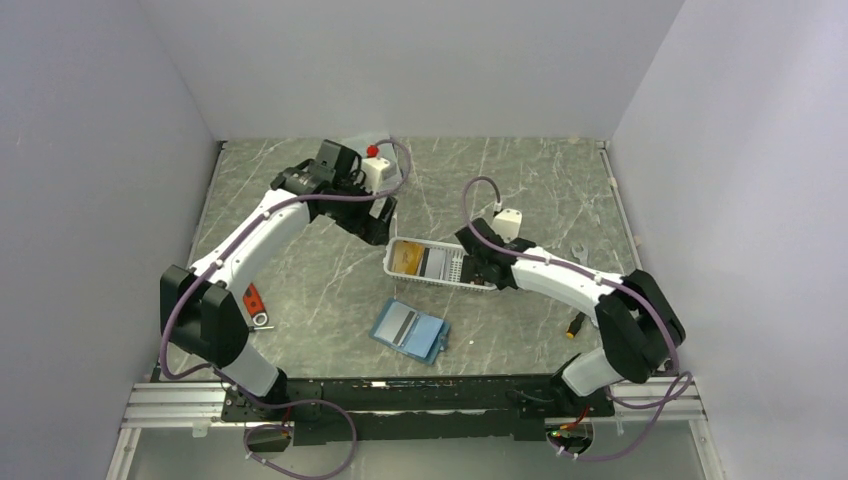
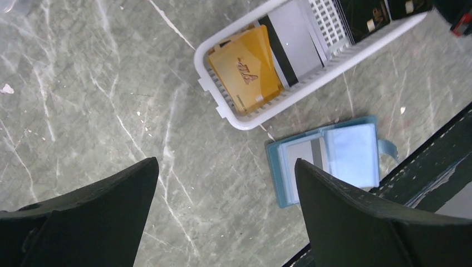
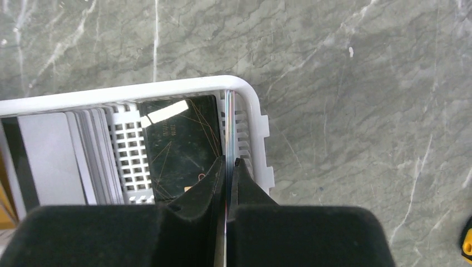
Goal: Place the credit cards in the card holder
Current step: Pick up the credit card from the storage box, then place the credit card in the storage box.
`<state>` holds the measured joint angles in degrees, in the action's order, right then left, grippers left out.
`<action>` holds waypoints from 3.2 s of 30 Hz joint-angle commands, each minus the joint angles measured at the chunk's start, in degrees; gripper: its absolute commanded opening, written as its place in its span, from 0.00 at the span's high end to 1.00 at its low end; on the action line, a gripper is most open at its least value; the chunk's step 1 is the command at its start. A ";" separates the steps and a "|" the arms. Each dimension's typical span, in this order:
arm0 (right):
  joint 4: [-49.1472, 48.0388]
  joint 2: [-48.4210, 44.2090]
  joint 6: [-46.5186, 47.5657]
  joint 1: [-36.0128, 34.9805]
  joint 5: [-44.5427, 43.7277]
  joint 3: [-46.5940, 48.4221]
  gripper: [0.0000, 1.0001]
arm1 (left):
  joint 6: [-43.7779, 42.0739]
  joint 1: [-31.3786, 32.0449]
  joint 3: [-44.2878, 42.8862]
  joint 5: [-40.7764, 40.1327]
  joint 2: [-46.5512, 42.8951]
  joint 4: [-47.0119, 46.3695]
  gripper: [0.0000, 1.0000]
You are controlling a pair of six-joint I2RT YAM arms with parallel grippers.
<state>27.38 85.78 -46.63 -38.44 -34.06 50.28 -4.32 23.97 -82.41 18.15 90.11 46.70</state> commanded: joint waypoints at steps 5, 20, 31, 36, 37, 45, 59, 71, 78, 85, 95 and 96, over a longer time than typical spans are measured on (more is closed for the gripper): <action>-0.85 -7.86 2.37 1.35 0.93 -0.37 1.00 | -5.06 2.49 -3.74 -0.54 -4.45 2.51 0.01; -10.14 -28.74 8.01 4.71 12.75 -9.99 1.00 | -7.12 0.39 -26.92 2.77 7.42 15.75 0.27; -19.58 -40.14 5.80 9.80 24.03 -17.03 1.00 | -1.32 7.15 -21.84 29.75 16.24 4.97 0.02; -26.26 -42.42 2.63 12.68 28.49 -21.24 1.00 | 15.09 8.32 -17.55 34.30 20.83 -13.61 0.18; -26.97 -42.27 1.94 13.43 29.68 -21.71 1.00 | 17.12 8.43 -18.47 35.29 22.30 -14.17 0.29; -36.78 -40.15 -2.53 18.50 41.00 -23.02 1.00 | 25.44 11.00 -14.44 43.50 23.47 -26.81 0.34; -48.28 -37.18 -9.08 22.94 53.13 -25.59 1.00 | 36.76 11.89 -5.90 52.31 23.01 -43.45 0.24; -40.27 -34.86 -4.35 22.97 53.15 -23.38 0.97 | 41.76 11.82 -4.42 53.79 23.44 -51.19 0.87; -37.09 -30.61 -0.53 23.32 55.39 -18.78 0.70 | 39.29 11.84 -4.17 54.54 22.70 -48.47 0.92; -45.90 -28.25 -3.88 23.33 60.97 -20.42 0.70 | 42.20 11.87 -1.94 56.55 21.96 -52.23 0.92; -55.73 -28.78 -8.31 23.38 68.07 -23.85 0.75 | 44.63 11.69 -1.45 57.92 23.18 -54.62 0.88; -56.56 -28.94 -8.58 23.29 68.37 -24.19 0.74 | 44.44 11.70 -1.44 57.86 23.24 -54.33 0.88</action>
<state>-20.40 58.06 -52.16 -13.91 28.08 26.83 39.90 33.56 -83.46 73.82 115.35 -3.62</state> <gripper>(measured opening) 0.261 0.120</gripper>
